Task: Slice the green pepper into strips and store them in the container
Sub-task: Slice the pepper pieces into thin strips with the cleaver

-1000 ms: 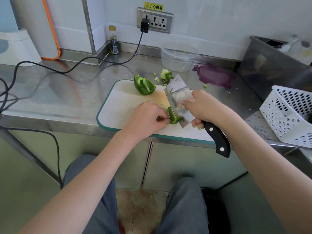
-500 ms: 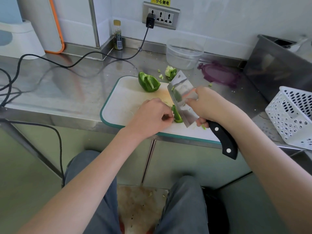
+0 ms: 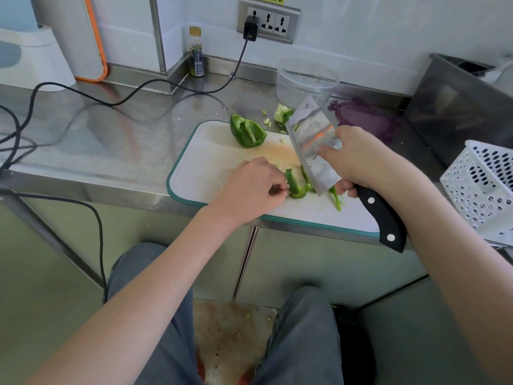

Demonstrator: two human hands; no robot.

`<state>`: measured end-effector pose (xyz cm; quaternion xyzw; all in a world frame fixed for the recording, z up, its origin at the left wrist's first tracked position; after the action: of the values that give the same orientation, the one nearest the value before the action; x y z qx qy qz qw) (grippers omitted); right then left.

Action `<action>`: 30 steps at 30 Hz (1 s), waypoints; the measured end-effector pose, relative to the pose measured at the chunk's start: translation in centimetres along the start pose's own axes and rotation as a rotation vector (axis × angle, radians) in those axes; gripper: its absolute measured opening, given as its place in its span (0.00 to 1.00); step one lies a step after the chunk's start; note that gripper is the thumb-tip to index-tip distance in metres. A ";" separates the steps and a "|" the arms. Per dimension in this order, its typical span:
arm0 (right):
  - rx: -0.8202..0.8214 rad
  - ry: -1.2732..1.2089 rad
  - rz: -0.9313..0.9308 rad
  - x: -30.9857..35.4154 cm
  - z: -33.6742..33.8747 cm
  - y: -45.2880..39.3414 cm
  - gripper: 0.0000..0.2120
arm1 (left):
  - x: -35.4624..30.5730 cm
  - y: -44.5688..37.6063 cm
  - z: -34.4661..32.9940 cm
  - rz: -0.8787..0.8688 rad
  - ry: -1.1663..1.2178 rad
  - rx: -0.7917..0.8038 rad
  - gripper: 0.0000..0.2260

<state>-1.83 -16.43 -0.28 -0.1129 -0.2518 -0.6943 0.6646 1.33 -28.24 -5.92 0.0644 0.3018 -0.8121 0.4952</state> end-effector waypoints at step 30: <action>-0.005 0.040 -0.091 -1.2 -3.3 -0.7 0.13 | -0.5 -0.2 -0.2 -0.081 -0.006 -0.009 0.09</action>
<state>-1.83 -17.02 -3.80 -0.0891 -0.2414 -0.7268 0.6369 1.37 -27.62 -5.82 0.0474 0.3064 -0.8304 0.4630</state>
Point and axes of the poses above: each hand's wrist, its own y-axis away from the middle knuckle, its own z-axis out of the back of the hand, x = y × z, the point moved 10 cm from there along -y, towards the middle knuckle, and after that the axes turned 8 degrees about -z, right-handed, at the moved point
